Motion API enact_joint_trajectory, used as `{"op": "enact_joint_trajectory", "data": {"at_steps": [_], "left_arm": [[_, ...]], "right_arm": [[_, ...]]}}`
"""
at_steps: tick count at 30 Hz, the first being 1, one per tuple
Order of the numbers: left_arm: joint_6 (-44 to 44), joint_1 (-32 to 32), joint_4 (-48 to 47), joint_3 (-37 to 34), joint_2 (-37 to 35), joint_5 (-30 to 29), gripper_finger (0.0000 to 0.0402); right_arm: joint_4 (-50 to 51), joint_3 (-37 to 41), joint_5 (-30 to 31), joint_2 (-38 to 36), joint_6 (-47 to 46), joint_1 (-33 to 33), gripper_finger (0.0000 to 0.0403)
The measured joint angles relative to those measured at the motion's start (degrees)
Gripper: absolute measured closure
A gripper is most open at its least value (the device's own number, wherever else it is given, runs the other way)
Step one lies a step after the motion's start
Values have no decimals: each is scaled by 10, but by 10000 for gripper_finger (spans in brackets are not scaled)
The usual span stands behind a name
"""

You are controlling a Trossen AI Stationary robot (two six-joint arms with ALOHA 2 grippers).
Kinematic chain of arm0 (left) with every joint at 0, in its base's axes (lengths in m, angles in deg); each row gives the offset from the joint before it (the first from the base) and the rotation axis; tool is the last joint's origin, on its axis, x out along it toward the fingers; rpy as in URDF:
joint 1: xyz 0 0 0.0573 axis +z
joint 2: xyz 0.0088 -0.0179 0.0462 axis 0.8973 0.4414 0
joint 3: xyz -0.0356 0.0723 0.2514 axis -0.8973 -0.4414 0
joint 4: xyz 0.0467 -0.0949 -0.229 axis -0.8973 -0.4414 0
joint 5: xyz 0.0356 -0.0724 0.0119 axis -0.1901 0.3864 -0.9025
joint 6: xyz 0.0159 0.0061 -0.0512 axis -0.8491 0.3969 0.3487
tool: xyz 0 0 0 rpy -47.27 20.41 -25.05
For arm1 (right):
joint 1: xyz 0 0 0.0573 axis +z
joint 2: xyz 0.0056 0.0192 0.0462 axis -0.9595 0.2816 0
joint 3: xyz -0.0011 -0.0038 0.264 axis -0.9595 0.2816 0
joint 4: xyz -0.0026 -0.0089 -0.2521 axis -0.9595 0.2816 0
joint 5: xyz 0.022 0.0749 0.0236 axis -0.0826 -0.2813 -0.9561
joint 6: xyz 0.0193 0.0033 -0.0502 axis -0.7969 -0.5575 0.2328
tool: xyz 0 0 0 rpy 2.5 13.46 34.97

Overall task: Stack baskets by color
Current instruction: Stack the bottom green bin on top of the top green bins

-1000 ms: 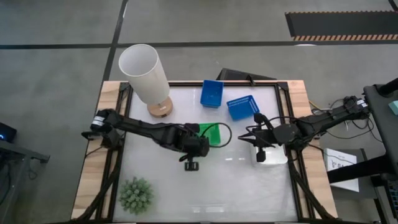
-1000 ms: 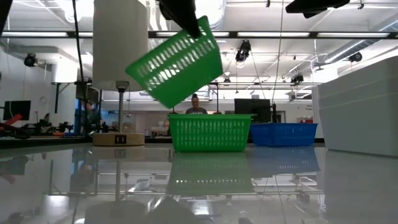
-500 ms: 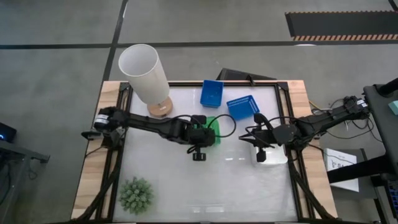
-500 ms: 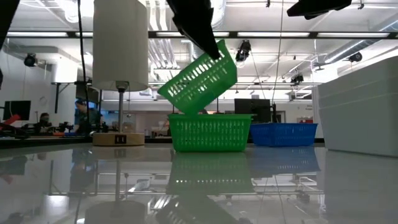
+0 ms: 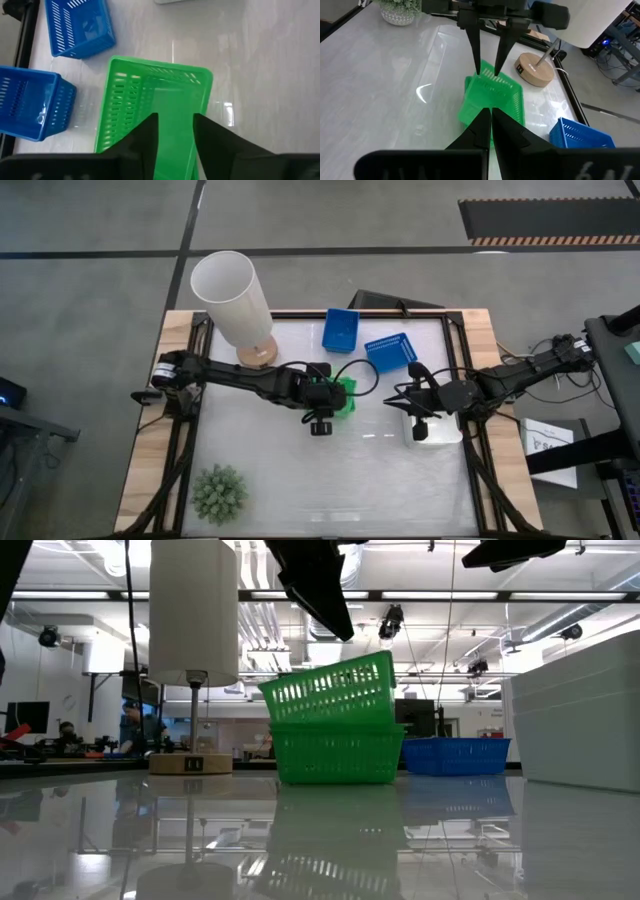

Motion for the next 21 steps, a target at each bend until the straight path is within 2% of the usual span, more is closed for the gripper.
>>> {"op": "enact_joint_trajectory", "data": {"at_steps": [5,11,17,21], "left_arm": [[-6,0,-4,0,-1,3,265],[-80,-2,-44,0,-22,123,252],[-91,7,-41,-28,-27,120,251],[-91,17,12,-74,-27,119,251]], "right_arm": [[3,0,0,0,-5,0,394],[13,0,0,0,-12,0,394],[15,0,0,0,-15,0,394],[15,0,0,0,-15,0,394]]}}
